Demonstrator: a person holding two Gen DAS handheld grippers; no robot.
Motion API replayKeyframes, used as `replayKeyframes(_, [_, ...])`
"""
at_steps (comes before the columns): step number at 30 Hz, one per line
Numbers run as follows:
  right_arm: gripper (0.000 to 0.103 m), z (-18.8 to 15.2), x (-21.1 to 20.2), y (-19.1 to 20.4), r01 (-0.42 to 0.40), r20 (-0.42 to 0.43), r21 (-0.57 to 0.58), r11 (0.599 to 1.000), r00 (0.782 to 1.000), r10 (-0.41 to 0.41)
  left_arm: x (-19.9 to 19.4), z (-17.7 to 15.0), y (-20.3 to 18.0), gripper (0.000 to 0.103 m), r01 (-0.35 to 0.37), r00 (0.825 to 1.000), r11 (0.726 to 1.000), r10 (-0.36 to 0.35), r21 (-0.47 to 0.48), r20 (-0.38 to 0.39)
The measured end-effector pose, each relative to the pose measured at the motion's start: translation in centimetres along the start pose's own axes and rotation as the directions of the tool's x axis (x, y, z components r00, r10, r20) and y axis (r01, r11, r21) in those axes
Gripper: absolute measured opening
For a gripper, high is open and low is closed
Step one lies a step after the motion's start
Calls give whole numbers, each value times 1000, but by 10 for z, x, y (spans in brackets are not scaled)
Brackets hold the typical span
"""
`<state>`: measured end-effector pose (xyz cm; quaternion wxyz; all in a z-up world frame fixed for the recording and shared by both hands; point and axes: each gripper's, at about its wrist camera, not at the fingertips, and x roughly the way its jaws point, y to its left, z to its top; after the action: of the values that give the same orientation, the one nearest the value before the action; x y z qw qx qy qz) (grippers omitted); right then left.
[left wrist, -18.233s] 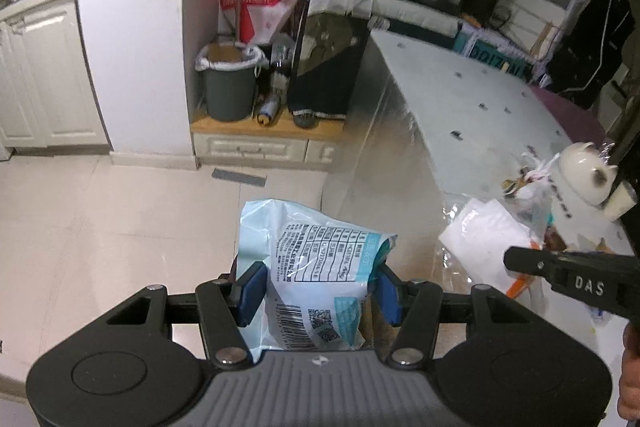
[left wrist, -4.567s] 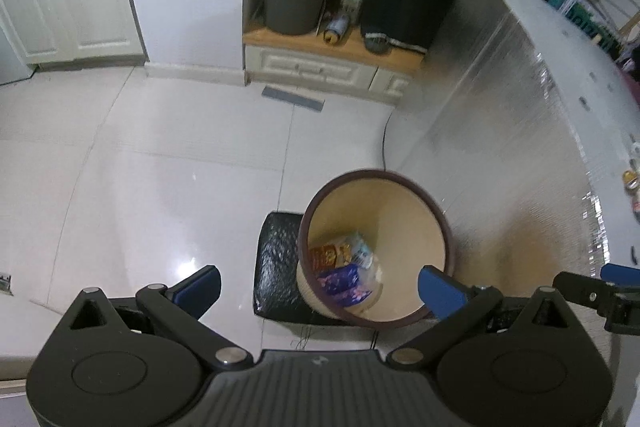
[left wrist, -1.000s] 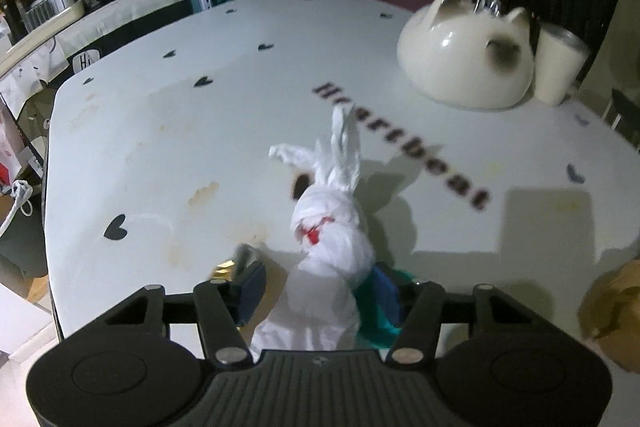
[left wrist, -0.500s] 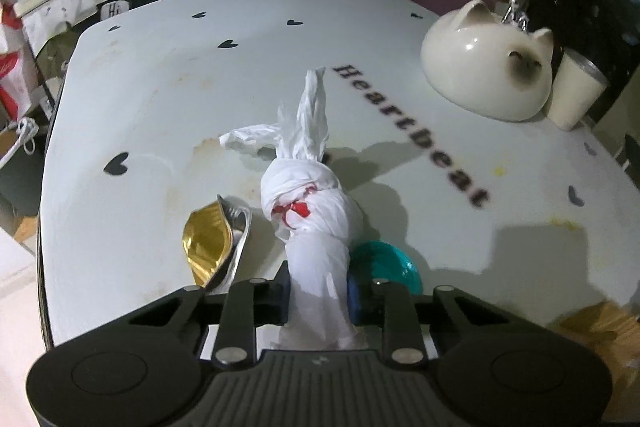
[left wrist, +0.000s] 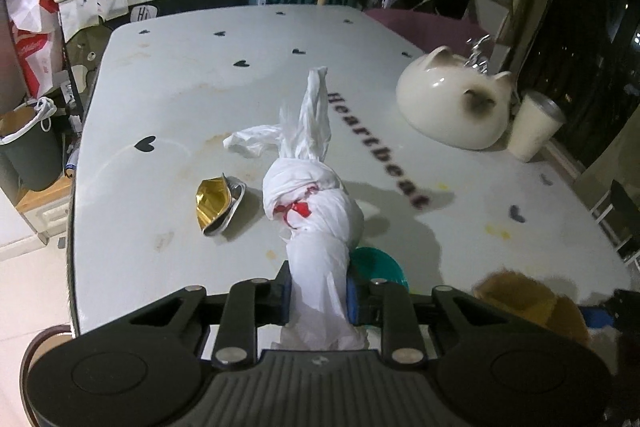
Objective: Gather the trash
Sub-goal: 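Lift the white bag and cardboard scrap off the table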
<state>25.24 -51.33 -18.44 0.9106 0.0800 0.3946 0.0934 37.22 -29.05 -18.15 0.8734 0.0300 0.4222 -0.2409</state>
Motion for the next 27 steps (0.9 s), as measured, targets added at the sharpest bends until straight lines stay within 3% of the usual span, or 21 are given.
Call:
replayKeyframes(8, [76, -31, 5, 14, 13, -49, -63, 998, 999, -16, -42, -35, -11, 26, 15, 1000, 999, -14, -42, 23])
replayKeyframes(11, [81, -47, 7, 23, 36, -20, -132, 991, 999, -39, -52, -50, -12, 26, 14, 1000, 998, -12, -66, 20])
replayKeyframes(16, [85, -61, 10, 36, 78, 29, -286, 955, 997, -73, -66, -68, -10, 26, 6, 1000, 994, -3, -113, 27])
replayKeyframes(27, [93, -59, 21, 44, 102, 19, -482, 870, 994, -106, -85, -85, -6, 26, 7, 999, 988, 1, -156, 51])
